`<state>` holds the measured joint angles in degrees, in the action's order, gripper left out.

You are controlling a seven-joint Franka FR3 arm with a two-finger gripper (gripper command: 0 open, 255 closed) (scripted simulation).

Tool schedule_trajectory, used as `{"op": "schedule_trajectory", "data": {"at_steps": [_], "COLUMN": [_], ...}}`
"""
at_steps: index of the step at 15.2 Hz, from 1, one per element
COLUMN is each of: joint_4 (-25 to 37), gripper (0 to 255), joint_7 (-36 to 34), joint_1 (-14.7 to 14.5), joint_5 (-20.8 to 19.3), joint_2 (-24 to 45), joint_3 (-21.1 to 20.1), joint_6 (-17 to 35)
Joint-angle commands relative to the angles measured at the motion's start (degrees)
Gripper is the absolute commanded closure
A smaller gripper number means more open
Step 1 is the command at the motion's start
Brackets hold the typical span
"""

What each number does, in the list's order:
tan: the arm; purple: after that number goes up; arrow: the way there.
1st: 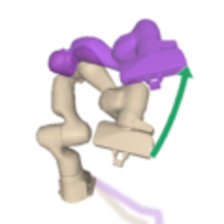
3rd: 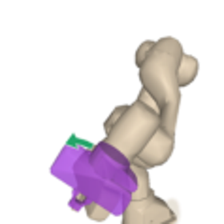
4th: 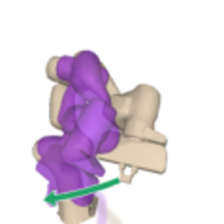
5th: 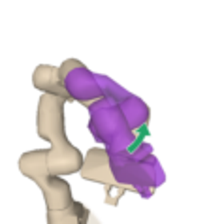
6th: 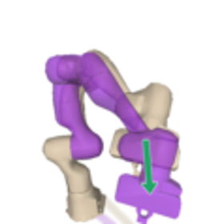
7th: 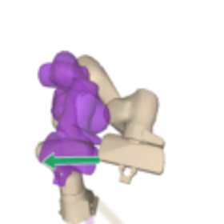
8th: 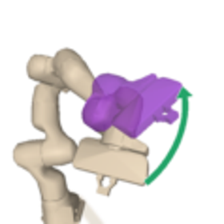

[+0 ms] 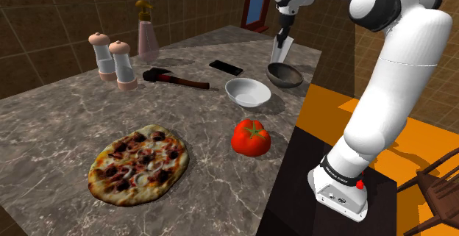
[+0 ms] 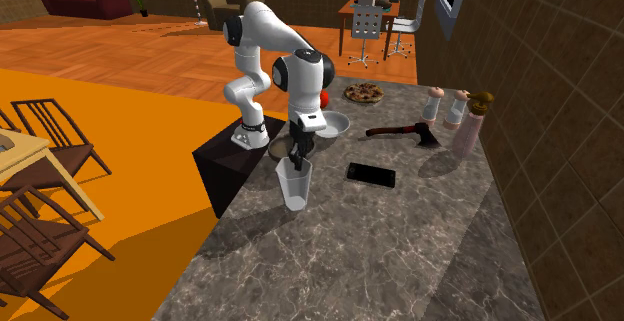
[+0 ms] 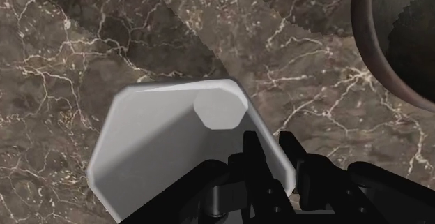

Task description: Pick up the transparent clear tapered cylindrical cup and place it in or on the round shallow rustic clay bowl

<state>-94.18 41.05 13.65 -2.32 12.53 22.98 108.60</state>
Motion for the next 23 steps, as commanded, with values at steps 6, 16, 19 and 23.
{"op": "schedule_trajectory", "data": {"at_steps": [6,16,19,23], "joint_4": [5.16,14.36,17.65,22.55], "gripper": [255,255,255,255], "joint_7": [0.41,1.38,1.75,2.31], "joint_1": [0.11,0.66,0.96,1.5], "joint_5": [0.05,0.61,0.92,1.47], "joint_2": [-0.09,1.04,1.75,3.04], "joint_3": [0.08,0.25,0.32,0.42], "joint_6": [-5.2,-13.29,-15.89,-19.54]}}
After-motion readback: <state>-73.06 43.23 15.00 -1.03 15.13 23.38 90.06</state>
